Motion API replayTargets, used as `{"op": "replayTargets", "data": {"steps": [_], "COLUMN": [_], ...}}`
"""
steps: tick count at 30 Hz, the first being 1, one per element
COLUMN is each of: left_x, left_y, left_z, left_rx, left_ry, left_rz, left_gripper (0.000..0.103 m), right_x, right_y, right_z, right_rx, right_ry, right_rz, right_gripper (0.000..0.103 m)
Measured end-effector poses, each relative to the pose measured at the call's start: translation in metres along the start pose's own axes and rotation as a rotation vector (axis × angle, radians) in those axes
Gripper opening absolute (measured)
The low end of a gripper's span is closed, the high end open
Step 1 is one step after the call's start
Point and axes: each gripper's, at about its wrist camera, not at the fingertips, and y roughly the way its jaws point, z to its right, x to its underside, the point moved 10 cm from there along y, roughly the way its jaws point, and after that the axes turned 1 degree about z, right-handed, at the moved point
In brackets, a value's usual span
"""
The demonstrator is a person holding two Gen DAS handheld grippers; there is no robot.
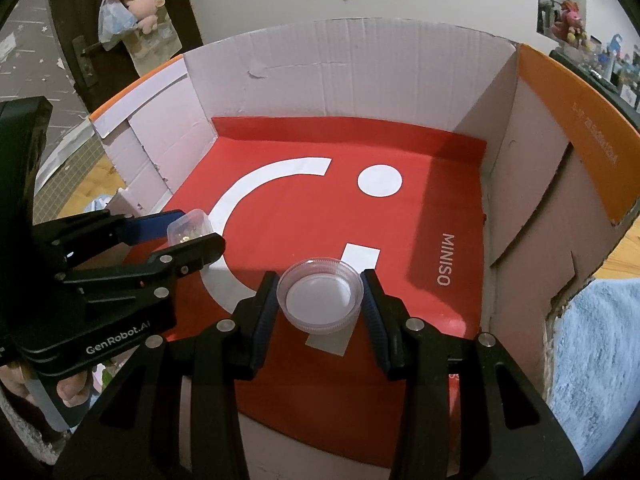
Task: Organize objects
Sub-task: 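Lower the clear box and white container onto the red floor of the box, then open left tool releasing clear box while right tool releases white container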
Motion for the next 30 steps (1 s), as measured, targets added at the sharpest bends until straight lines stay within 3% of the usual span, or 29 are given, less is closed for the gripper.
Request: {"op": "replayTargets", "data": {"steps": [14,21,30], "left_x": [0.0010,-0.0006,-0.0034], "left_y": [-0.0018,-0.0037,-0.0088], "left_z": [-0.0006,-0.0004,0.0015], "left_rx": [-0.002,-0.001,0.012], "left_ry": [-0.007,-0.008,-0.014], "left_rz": [-0.001,0.010,0.024], "left_gripper": [0.045,0.055,0.059], "right_x": [-0.0010,-0.0011,-0.0007], "right_y": [0.0005,-0.0025,-0.0072], "right_z": [-0.0002,-0.0039,-0.0062], "right_rx": [-0.009,-0.034,-0.025], "right_ry": [0.003,0.008,0.002], "right_rz": [0.002,0.004,0.014], "right_gripper": [0.041,0.051,0.053]}}
